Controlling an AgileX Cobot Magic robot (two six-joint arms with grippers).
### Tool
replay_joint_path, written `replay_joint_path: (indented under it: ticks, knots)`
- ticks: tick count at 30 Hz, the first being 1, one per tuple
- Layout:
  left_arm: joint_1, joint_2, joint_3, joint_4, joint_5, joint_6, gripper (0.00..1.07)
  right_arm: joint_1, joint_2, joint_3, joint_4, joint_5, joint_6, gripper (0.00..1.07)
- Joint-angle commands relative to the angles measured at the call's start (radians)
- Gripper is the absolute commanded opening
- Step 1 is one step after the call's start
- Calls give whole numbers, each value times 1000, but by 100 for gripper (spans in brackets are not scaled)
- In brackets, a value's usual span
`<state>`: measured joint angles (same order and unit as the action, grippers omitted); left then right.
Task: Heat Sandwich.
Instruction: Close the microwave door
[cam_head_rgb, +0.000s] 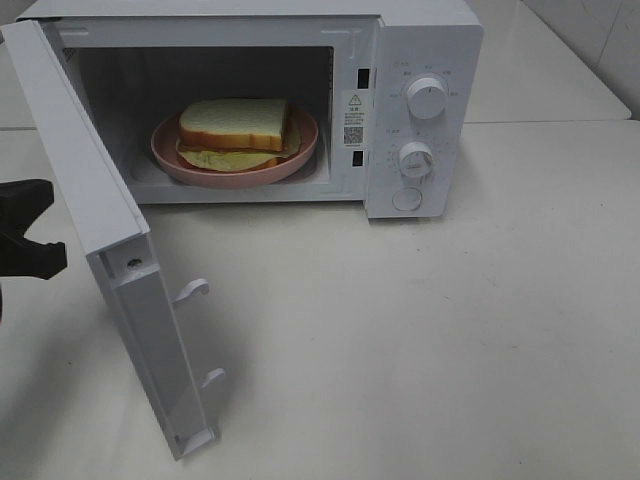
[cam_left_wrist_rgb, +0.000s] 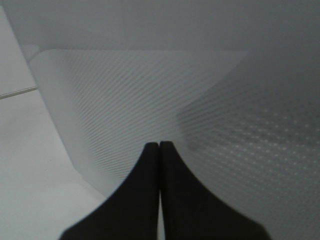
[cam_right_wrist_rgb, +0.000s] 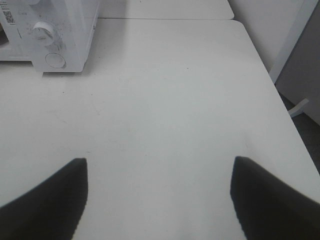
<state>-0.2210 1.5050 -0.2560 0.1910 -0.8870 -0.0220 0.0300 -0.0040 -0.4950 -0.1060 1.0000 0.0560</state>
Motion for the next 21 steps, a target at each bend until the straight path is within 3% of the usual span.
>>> replay_joint_path:
  ticks: [1,7,15,21]
  knots:
    - [-50,47,-27,1,-53,-5,0,-8,-28,-1,-1,-6,-11,76]
    - [-120,103,-60,-24,-85,-5,0,-8,-28,-1,-1,-6,-11,76]
    - [-278,205,-179,-231,-85,-1,0,-8,-28,-1,-1,-6,-11,76]
    - [-335,243,-251,-315,-77,3,0,-8,-28,-1,-1,-6,-11,76]
